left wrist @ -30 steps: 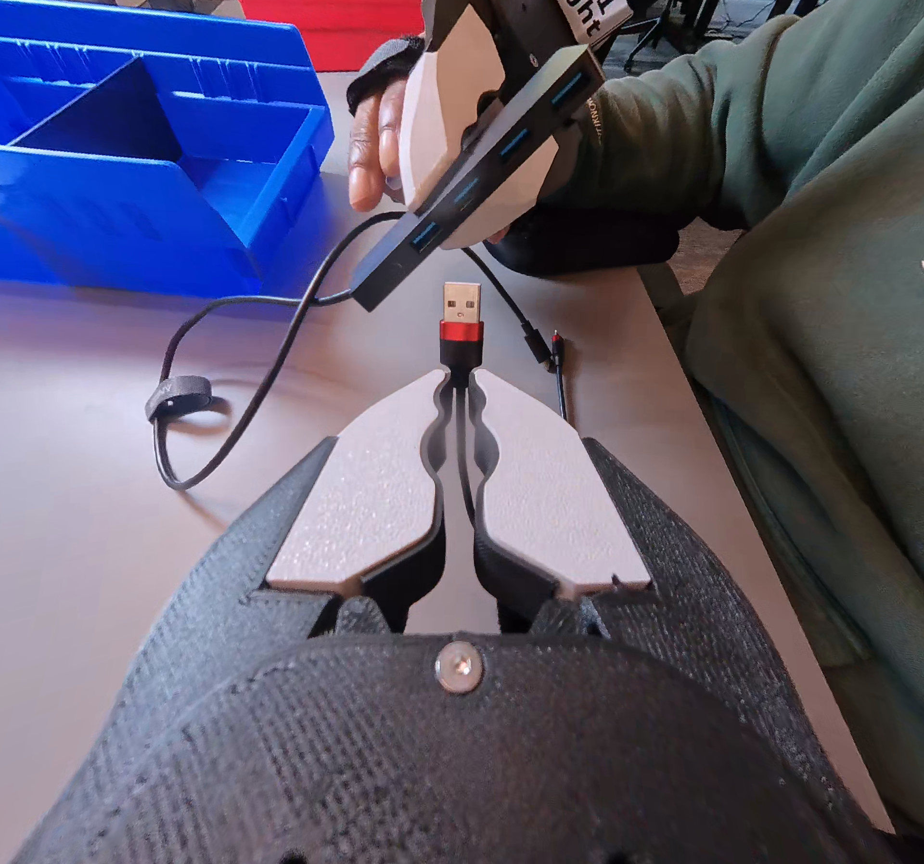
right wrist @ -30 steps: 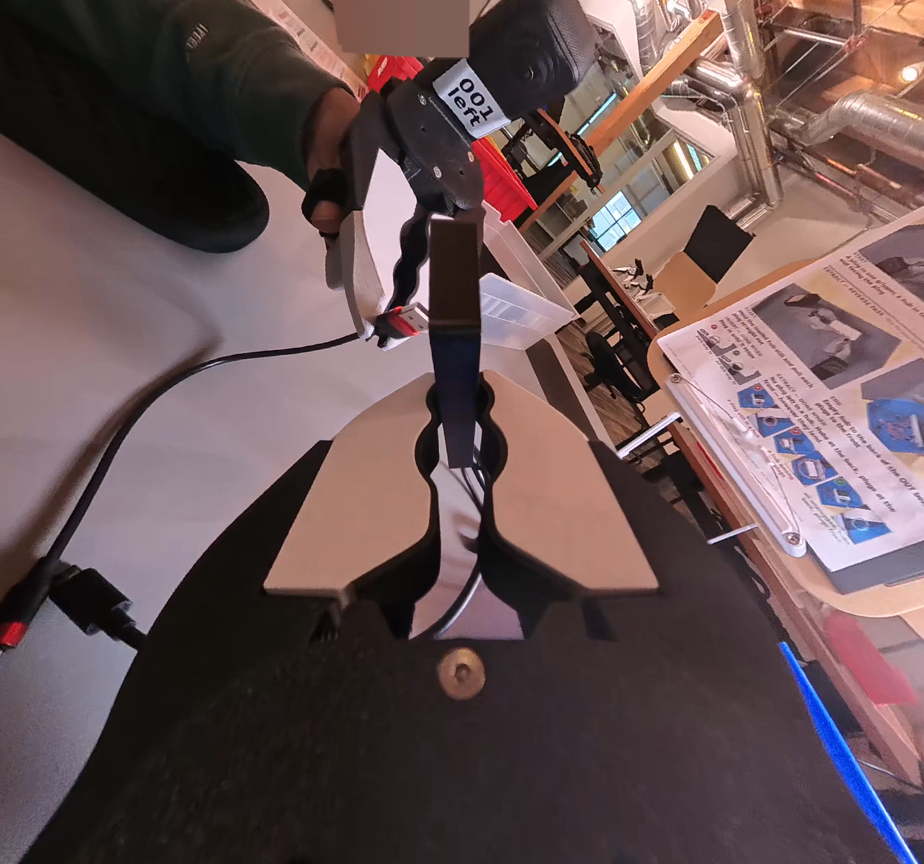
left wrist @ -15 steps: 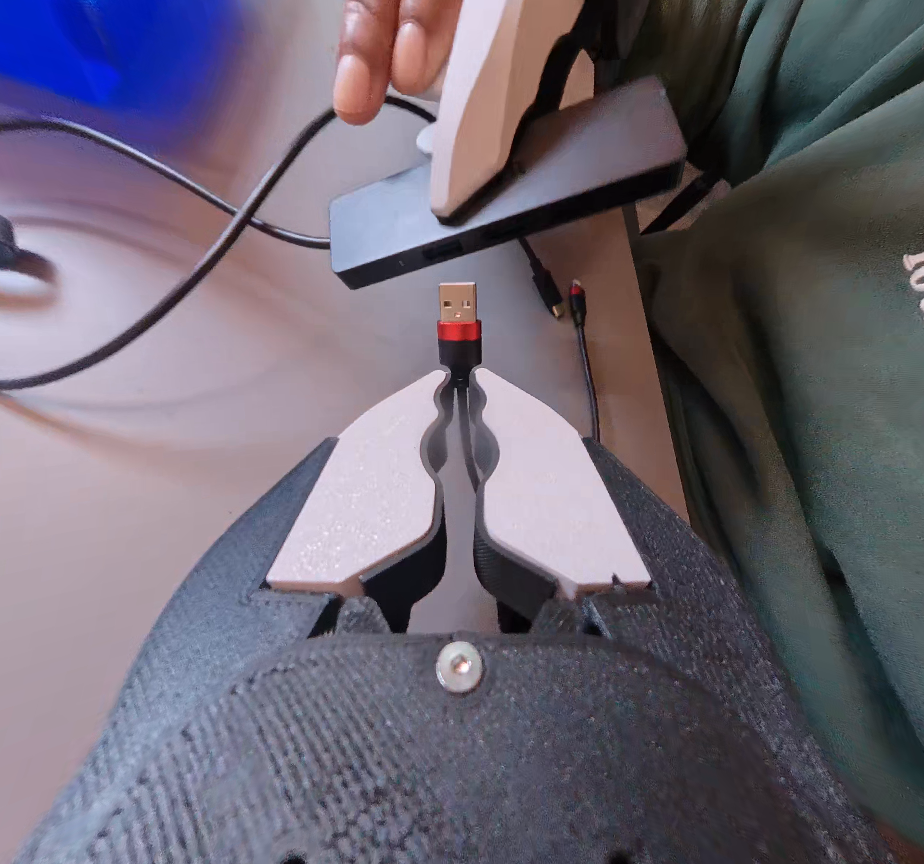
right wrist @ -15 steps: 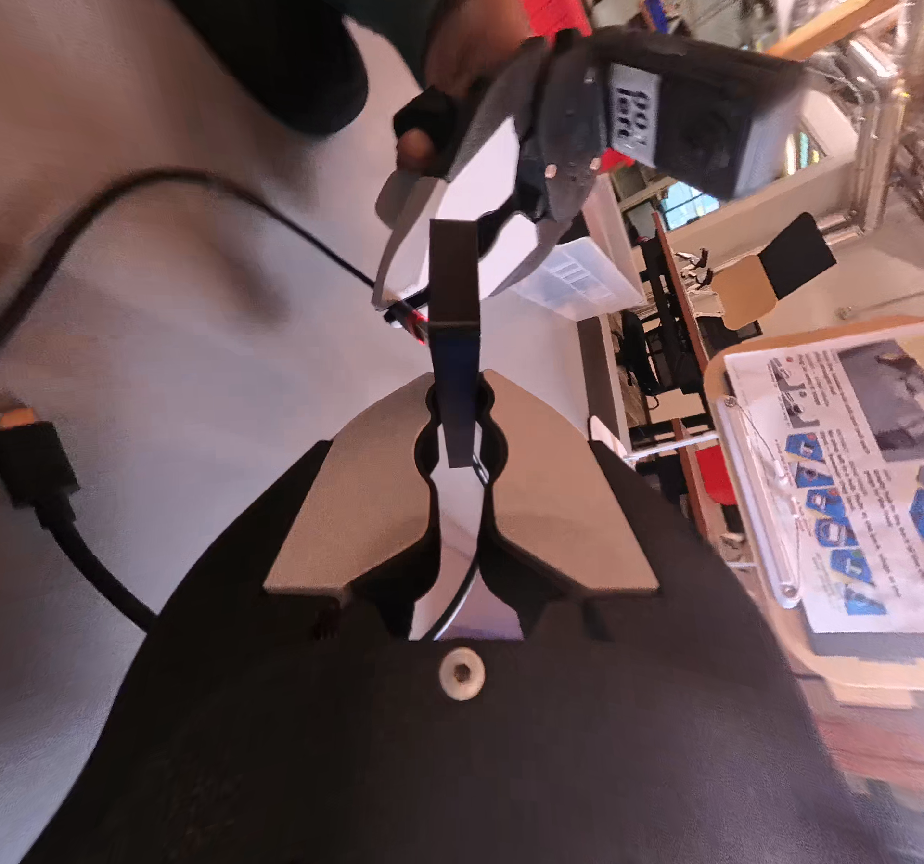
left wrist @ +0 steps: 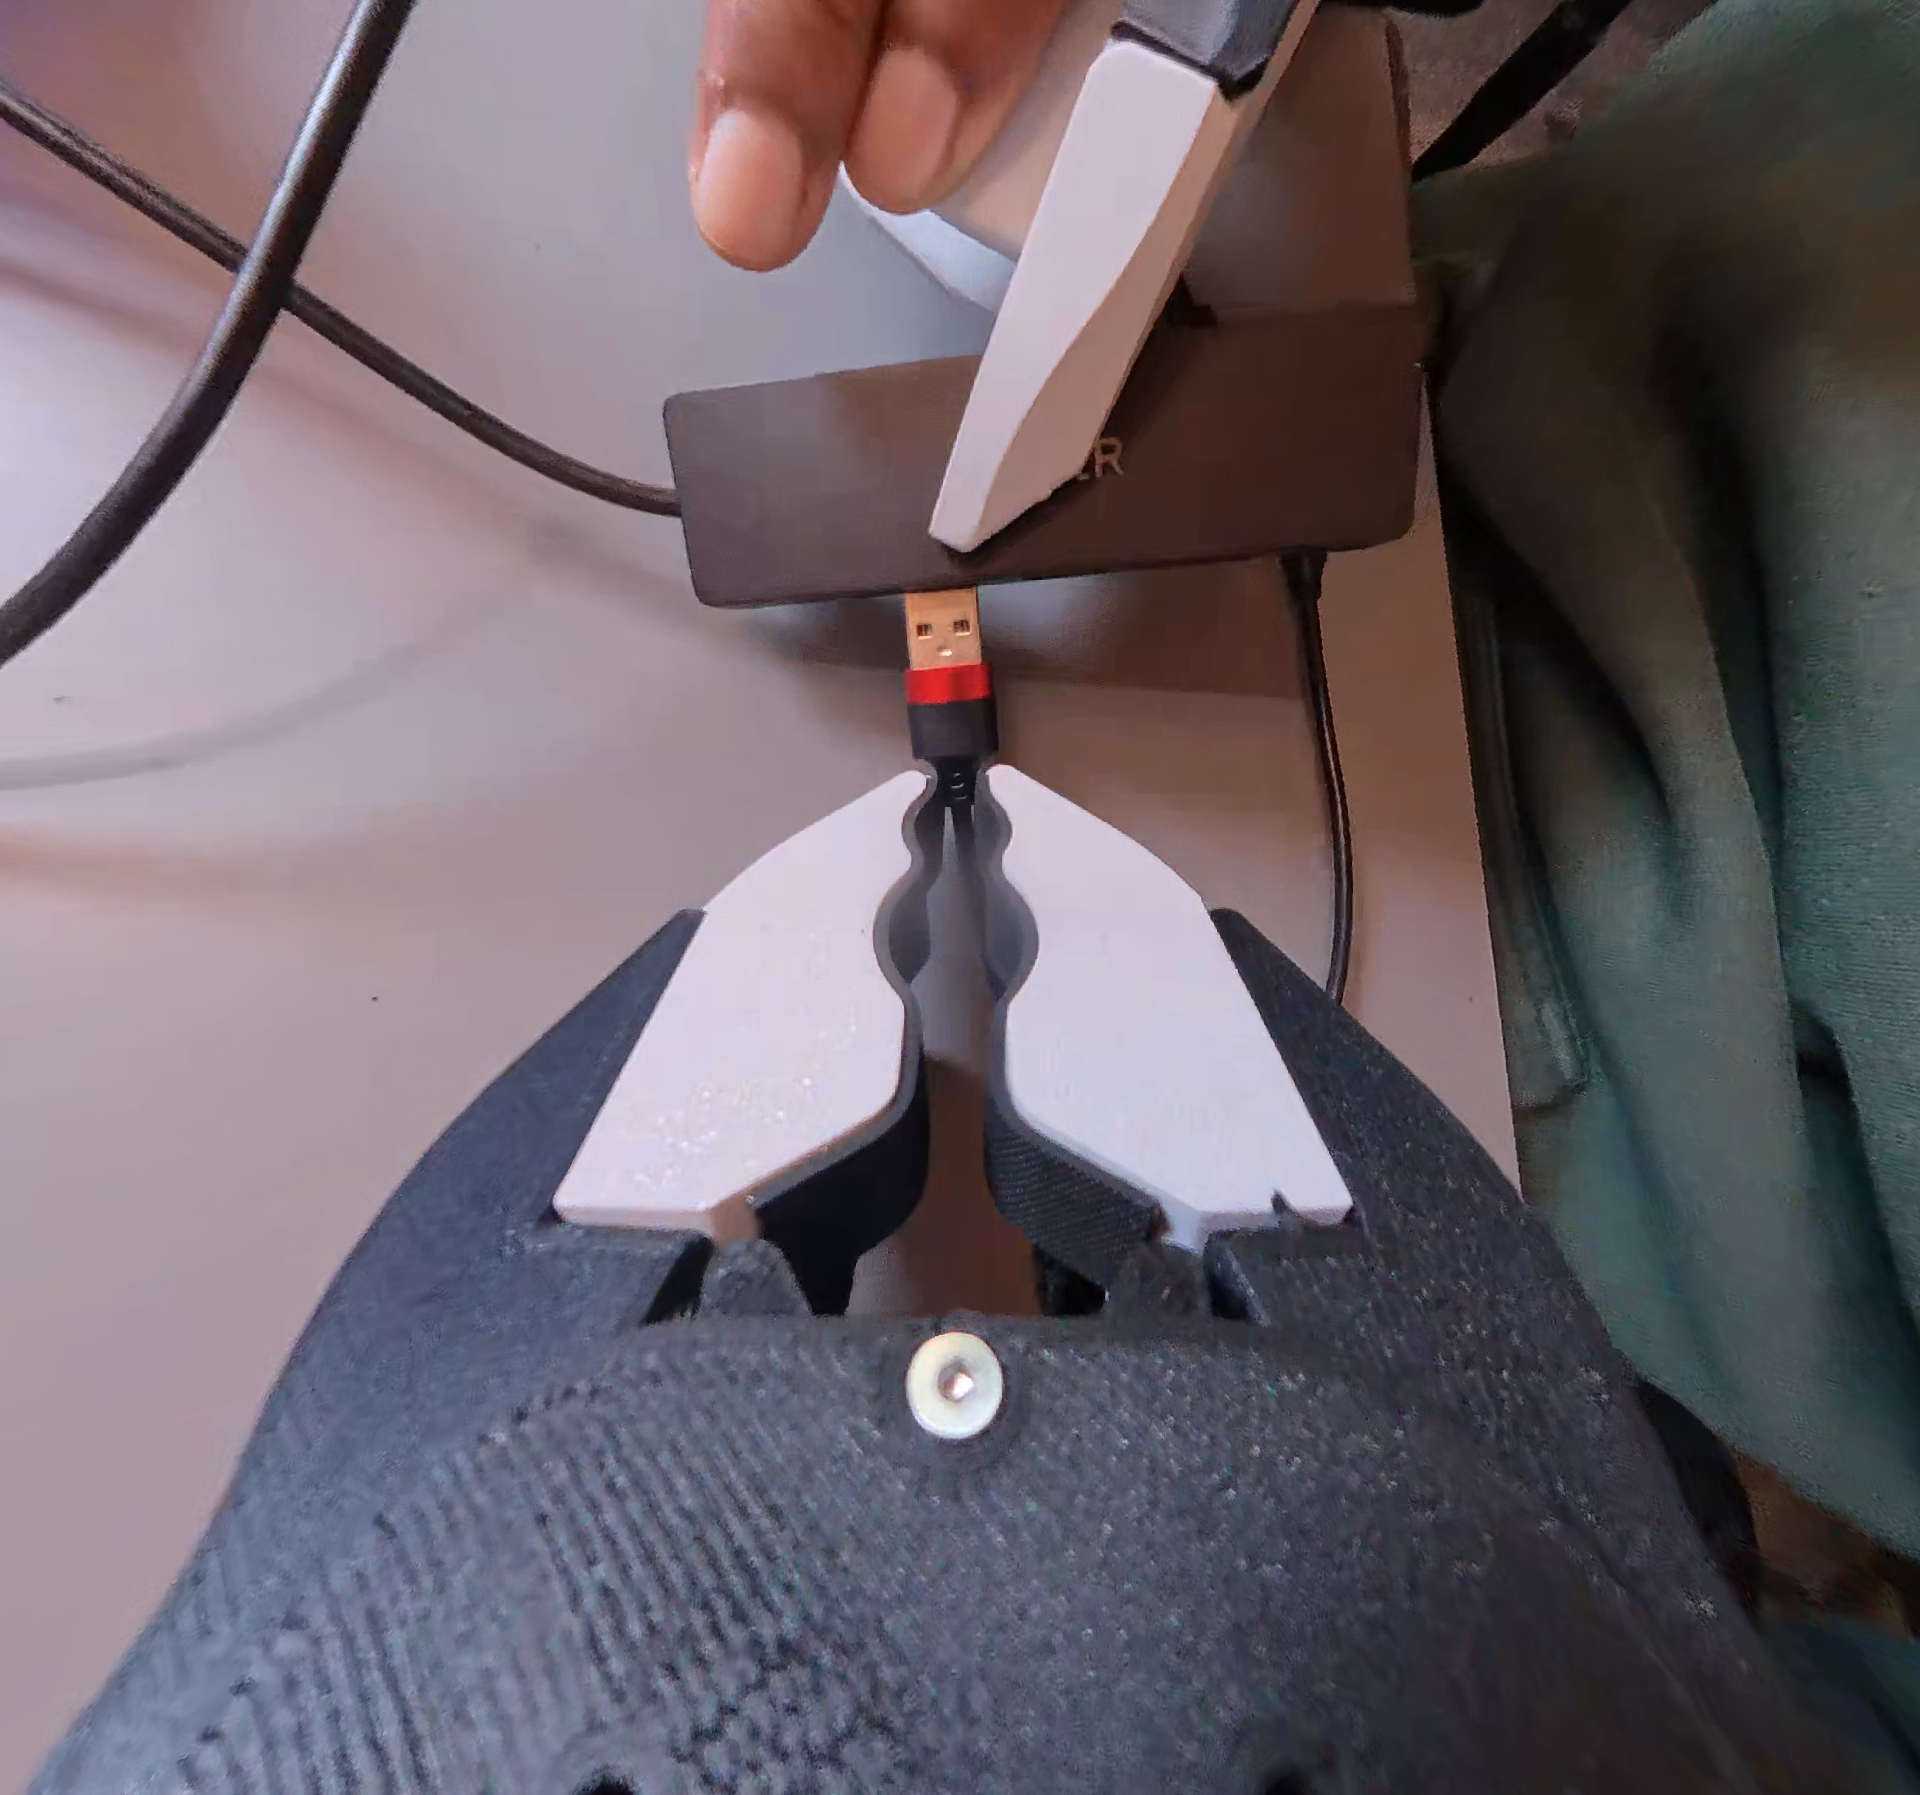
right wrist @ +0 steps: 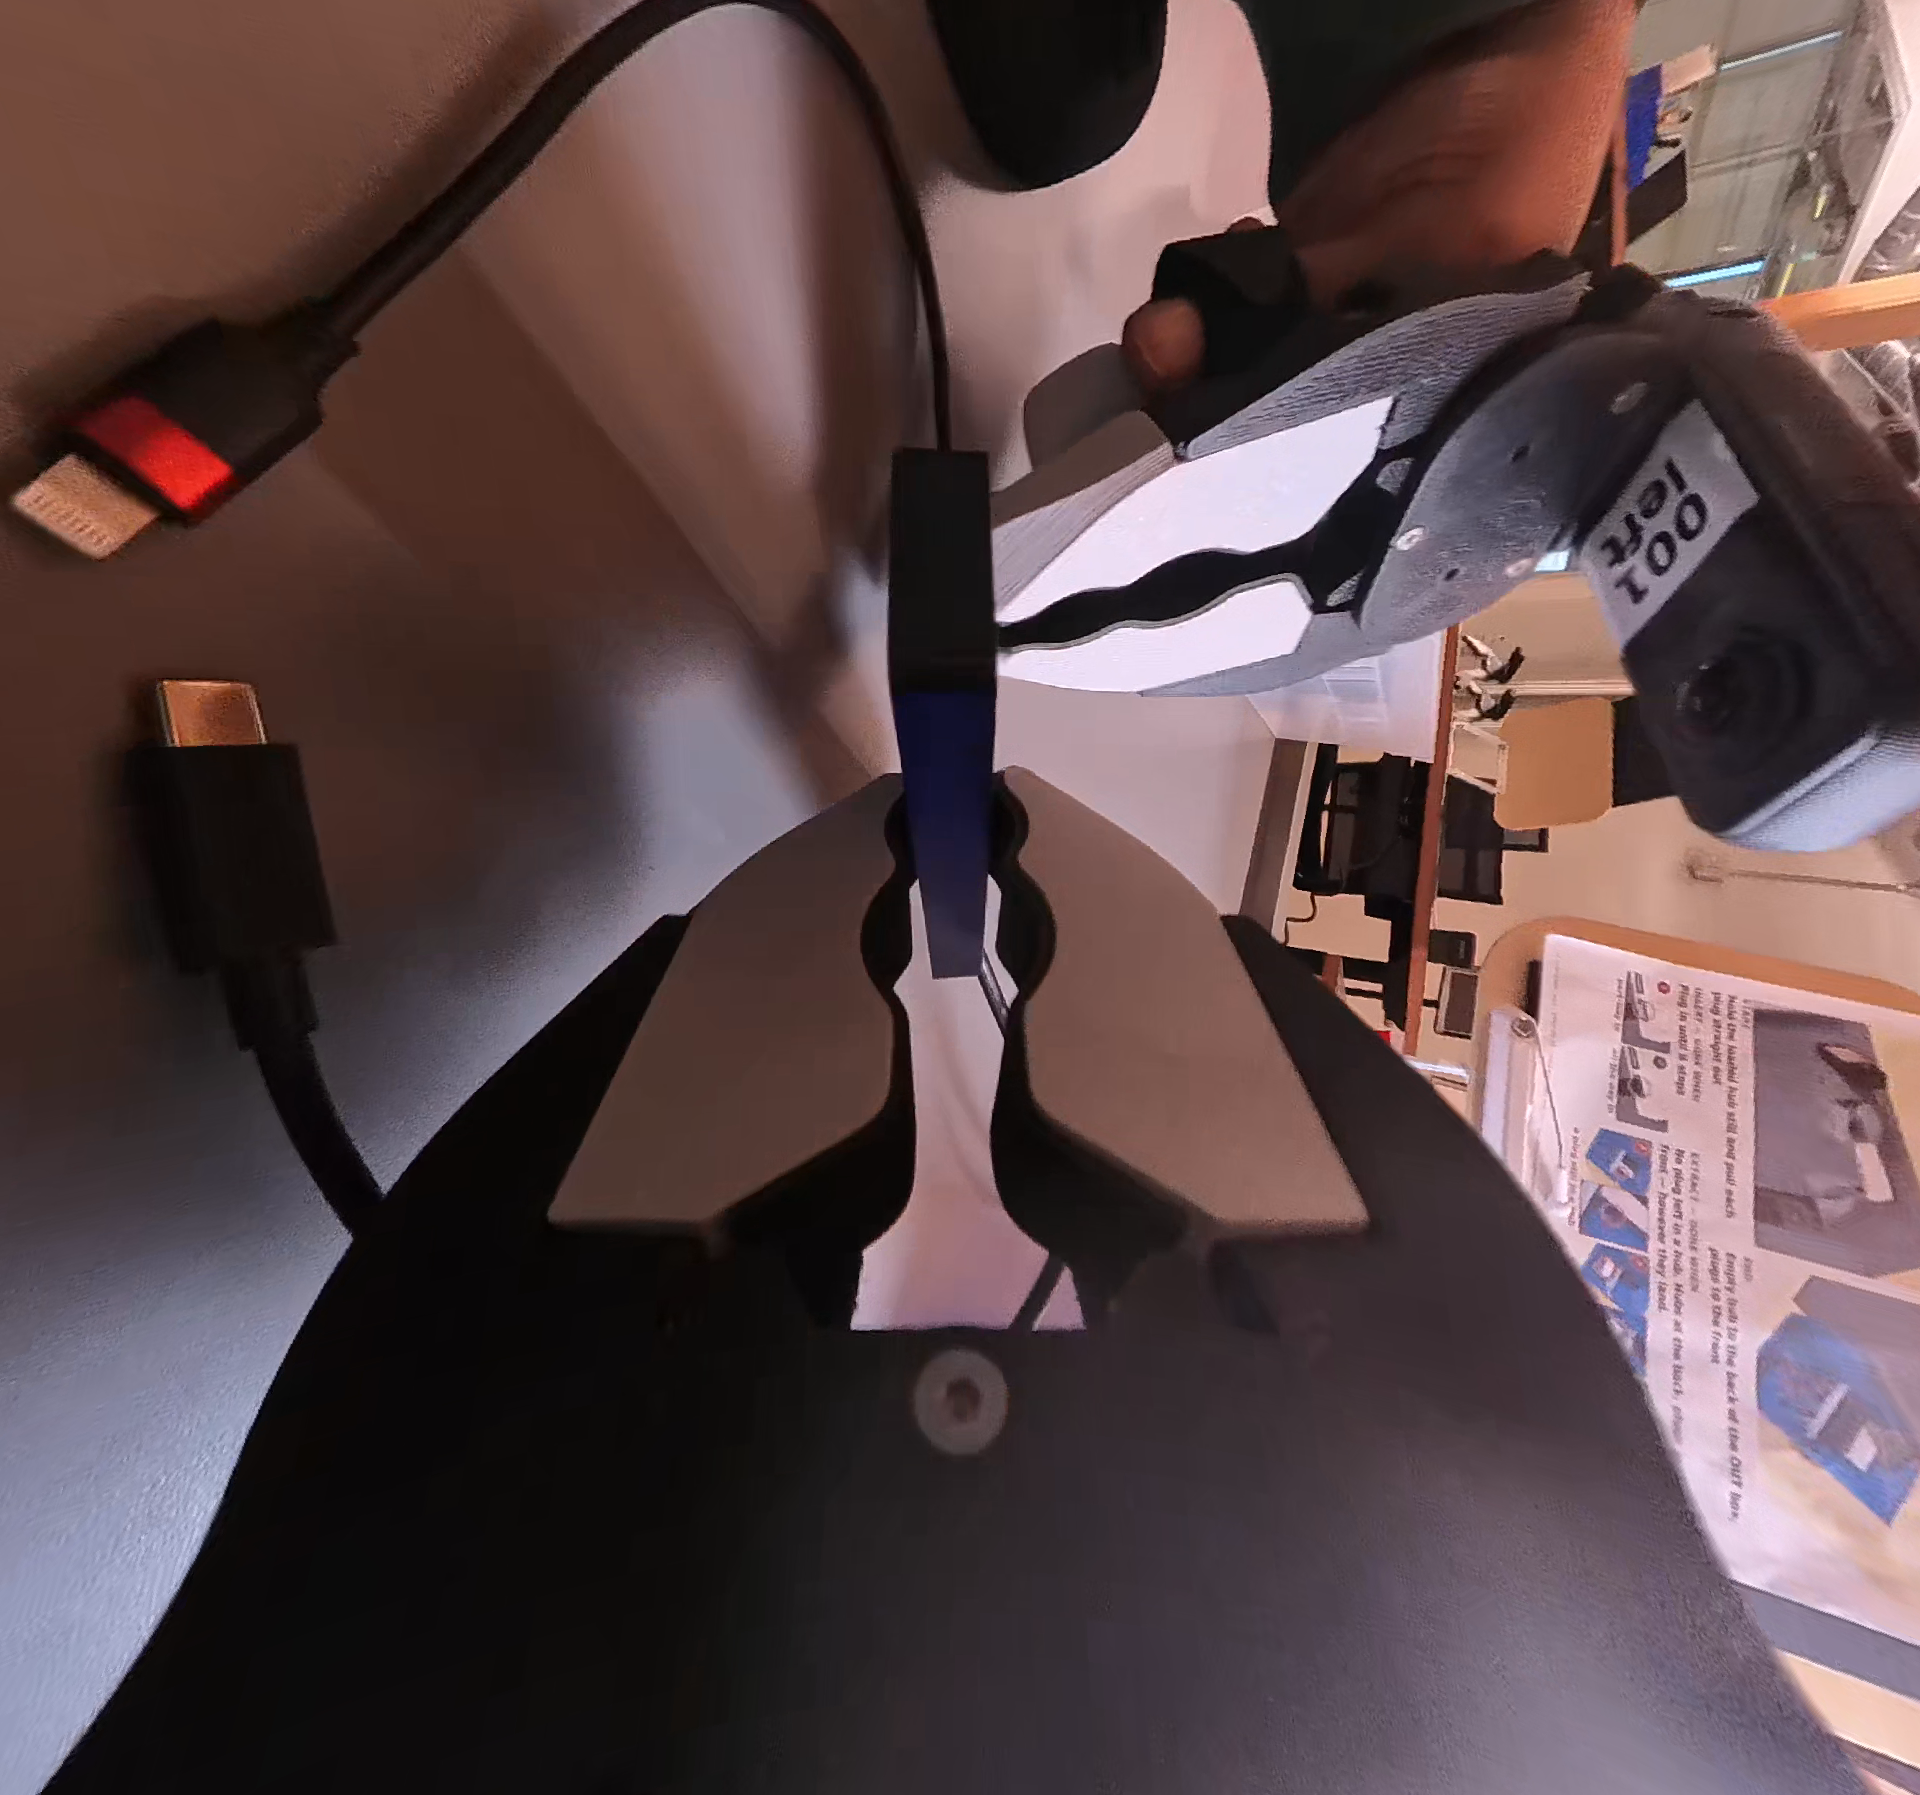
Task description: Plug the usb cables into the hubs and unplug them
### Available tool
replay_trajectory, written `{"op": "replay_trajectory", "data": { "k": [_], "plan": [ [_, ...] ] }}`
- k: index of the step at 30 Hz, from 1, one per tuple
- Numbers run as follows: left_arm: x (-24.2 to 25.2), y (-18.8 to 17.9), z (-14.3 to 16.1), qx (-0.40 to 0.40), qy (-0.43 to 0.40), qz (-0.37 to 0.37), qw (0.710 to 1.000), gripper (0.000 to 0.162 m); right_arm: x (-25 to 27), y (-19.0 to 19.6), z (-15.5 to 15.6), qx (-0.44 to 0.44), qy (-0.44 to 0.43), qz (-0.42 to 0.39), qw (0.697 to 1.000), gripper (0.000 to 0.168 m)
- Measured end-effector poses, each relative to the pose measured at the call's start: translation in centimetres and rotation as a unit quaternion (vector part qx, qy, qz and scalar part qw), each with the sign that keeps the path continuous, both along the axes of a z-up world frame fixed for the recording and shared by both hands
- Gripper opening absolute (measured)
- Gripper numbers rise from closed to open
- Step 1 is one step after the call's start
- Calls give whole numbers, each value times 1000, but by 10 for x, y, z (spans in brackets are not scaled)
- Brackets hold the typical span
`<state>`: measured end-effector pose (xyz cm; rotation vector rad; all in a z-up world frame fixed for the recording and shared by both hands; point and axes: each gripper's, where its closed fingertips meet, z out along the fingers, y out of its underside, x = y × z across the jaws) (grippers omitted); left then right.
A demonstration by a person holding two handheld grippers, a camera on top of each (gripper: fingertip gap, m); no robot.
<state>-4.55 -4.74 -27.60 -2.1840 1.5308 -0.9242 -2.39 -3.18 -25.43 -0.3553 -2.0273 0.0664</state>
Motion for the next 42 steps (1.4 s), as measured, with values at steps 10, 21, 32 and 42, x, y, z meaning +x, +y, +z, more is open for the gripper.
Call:
{"op": "replay_trajectory", "data": {
  "k": [10, 21, 32, 42],
  "plan": [
    [-6, 5, 25, 36, -29, 8, 999, 5, -2, -4, 17, 12, 54, 6, 998, 12],
    [3, -1, 56, 32, -126, -11, 991, 5, 0, -13, 46, -9, 125, 17, 992, 12],
    [16, -8, 76, 32, -169, -7, 985, 5, -5, 0, 55, -23, 159, -25, 987, 15],
    [20, -4, 76, 42, -173, 4, 984, 6, -4, 10, 52, 2, 140, -58, 988, 12]
  ]
}}
